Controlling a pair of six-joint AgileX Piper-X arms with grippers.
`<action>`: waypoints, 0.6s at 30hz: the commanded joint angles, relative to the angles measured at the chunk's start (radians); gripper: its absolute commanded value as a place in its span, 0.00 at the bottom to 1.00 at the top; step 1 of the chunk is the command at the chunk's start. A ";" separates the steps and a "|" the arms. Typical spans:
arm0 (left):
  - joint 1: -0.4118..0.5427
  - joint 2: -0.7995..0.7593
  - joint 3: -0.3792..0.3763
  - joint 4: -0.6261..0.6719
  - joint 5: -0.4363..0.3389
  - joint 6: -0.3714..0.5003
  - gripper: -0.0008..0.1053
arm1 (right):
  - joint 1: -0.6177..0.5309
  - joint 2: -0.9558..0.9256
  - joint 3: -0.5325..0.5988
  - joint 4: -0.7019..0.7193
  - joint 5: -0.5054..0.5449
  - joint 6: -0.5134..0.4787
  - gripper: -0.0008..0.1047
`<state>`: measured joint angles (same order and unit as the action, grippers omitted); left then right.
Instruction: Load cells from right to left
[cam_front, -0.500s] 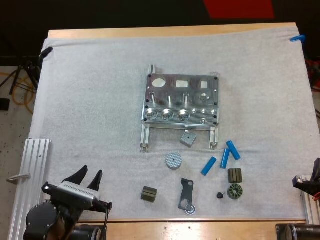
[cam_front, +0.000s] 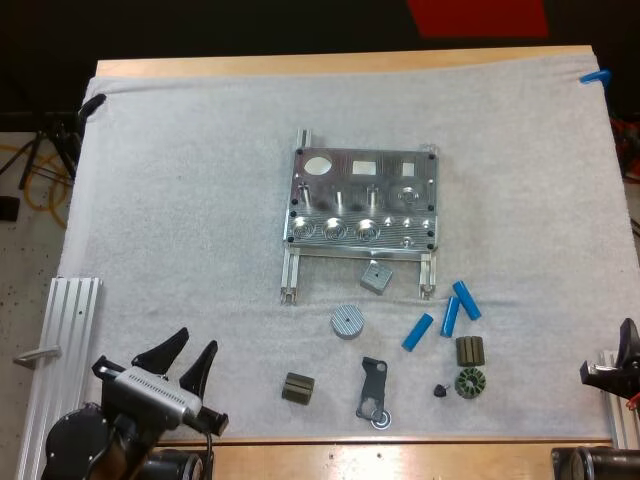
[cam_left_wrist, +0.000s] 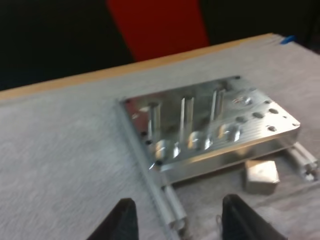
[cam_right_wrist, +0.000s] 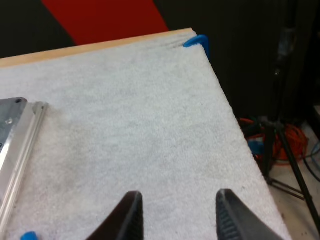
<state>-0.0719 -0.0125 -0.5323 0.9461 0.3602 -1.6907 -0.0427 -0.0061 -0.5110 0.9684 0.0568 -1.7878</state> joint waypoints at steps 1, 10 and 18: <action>-0.004 -0.062 -0.018 -0.010 0.034 -0.001 0.38 | -0.005 -0.042 -0.017 0.004 -0.023 -0.015 0.34; -0.004 0.087 -0.101 -0.010 0.205 -0.001 0.38 | -0.005 0.043 -0.118 0.046 -0.146 -0.027 0.34; -0.004 0.195 -0.176 -0.009 0.281 0.131 0.38 | 0.011 0.233 -0.265 0.132 -0.269 -0.027 0.34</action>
<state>-0.0719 0.1822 -0.7028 0.9412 0.6218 -1.5693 -0.0336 0.2266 -0.7625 1.0915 -0.1914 -1.8003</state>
